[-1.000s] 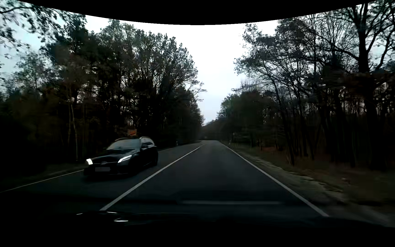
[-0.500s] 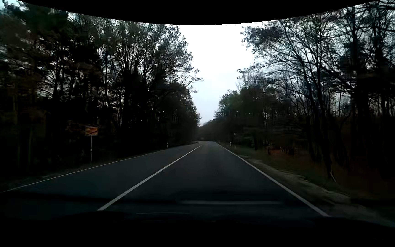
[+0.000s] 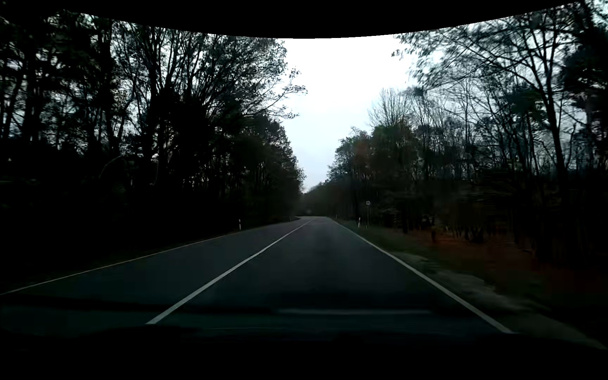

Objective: Follow the waypoints while adhering to traffic rules and regulations

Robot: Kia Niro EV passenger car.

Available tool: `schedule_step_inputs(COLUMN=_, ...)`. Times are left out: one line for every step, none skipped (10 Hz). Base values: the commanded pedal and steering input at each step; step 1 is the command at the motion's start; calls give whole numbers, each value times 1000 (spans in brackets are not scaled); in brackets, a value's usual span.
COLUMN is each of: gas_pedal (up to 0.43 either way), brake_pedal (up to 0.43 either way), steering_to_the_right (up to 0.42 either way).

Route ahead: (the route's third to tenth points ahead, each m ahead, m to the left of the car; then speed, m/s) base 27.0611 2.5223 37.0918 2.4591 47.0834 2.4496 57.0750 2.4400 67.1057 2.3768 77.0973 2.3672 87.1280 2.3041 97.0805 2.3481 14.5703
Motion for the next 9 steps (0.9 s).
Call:
schedule_step_inputs(gas_pedal=157, brake_pedal=0, steering_to_the_right=2)
schedule_step_inputs(gas_pedal=197, brake_pedal=0, steering_to_the_right=0)
schedule_step_inputs(gas_pedal=197, brake_pedal=0, steering_to_the_right=-1)
schedule_step_inputs(gas_pedal=220, brake_pedal=0, steering_to_the_right=-1)
schedule_step_inputs(gas_pedal=248, brake_pedal=0, steering_to_the_right=-2)
schedule_step_inputs(gas_pedal=260, brake_pedal=0, steering_to_the_right=-2)
schedule_step_inputs(gas_pedal=260, brake_pedal=0, steering_to_the_right=-2)
schedule_step_inputs(gas_pedal=299, brake_pedal=0, steering_to_the_right=-2)
schedule_step_inputs(gas_pedal=311, brake_pedal=0, steering_to_the_right=-2)
